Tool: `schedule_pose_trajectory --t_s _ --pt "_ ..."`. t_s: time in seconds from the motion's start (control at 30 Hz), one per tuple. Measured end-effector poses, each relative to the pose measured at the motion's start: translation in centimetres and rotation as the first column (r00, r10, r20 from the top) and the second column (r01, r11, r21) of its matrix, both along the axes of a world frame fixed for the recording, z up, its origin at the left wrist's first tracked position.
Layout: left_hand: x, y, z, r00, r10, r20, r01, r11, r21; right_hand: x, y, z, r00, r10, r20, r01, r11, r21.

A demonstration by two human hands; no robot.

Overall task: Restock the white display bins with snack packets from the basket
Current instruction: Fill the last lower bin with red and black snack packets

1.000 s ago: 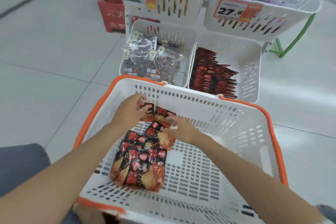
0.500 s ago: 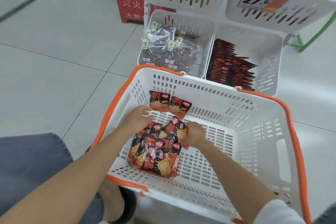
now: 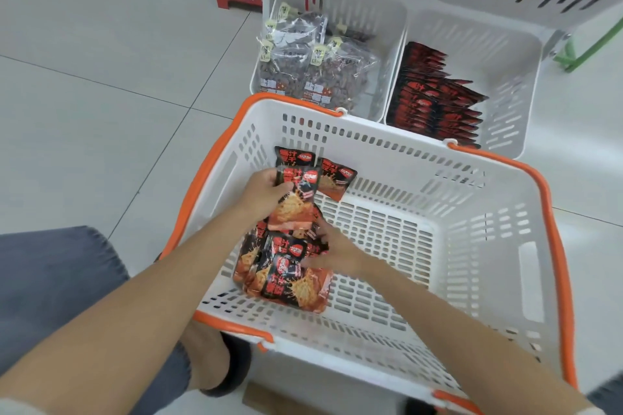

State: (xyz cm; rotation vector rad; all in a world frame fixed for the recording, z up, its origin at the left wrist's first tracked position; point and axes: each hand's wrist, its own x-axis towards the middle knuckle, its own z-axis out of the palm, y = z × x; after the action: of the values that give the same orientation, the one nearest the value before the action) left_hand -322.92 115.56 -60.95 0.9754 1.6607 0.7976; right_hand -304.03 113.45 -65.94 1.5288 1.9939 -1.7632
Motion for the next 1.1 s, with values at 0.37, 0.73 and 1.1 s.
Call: schedule_pose_trajectory --t_s 0.37,0.73,1.1 --pt "-1.9 1.1 2.2 0.994 0.015 -0.111 -0.004 0.995 0.101 1.3 1.3 1.6 0.989 0.024 -0.145 0.008 0.977 0.213" --pt "2.2 3.3 6.5 0.961 0.137 -0.239 -0.044 0.933 0.357 8.7 8.3 12.1 0.987 0.016 -0.161 0.032 0.956 0.292" --pt "7.3 0.7 7.1 0.914 -0.082 0.398 0.092 0.996 -0.007 7.0 5.9 12.7 0.717 -0.469 -0.515 0.632 0.75 0.196"
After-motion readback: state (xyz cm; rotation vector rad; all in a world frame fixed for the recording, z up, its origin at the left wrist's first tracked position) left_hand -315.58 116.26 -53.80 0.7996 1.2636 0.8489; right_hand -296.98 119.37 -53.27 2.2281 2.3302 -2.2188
